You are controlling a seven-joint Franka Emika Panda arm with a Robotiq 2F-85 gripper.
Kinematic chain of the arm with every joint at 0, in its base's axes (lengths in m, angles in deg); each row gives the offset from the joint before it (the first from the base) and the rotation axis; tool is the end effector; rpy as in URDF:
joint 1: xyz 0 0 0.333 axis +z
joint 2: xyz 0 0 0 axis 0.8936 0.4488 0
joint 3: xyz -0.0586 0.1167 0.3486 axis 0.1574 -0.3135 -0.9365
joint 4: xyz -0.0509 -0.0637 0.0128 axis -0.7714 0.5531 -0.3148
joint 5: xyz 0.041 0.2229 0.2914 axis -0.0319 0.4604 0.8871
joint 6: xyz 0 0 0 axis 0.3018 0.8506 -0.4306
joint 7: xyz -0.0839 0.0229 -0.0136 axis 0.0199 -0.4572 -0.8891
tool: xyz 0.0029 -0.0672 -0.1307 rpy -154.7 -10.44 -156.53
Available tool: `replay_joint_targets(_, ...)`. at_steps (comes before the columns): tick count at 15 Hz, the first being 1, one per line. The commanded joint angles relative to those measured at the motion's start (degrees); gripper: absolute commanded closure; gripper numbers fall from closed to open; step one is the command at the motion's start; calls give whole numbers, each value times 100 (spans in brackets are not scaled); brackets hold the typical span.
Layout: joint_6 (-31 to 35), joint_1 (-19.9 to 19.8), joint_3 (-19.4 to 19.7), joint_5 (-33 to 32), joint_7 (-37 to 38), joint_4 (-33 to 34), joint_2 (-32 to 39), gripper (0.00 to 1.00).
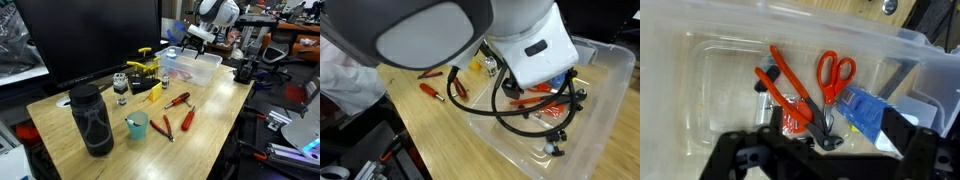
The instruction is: Put the pair of scissors on the table
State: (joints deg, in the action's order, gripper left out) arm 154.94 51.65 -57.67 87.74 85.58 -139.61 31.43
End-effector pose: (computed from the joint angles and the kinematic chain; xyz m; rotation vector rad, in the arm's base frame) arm 0.5457 -0.1810 0.3495 -2.2700 1.7985 -0.3620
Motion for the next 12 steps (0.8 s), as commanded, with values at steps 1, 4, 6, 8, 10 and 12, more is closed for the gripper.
replay_joint_targets(1, 141, 209, 86, 134, -28, -9, -49, 0)
replay_joint_targets(4, 337, 214, 79, 233, -148, 132, 247, 0)
replay_joint_targets(6, 465, 140, -18, 484, -398, 224, 433, 0)
replay_joint_targets(8, 593, 57, -143, 846, -756, 316, 585, 0)
replay_joint_targets(10, 496, 13, -211, 1152, -1064, 431, 688, 0)
replay_joint_targets(12, 460, 68, -144, 1211, -1148, 492, 755, 0)
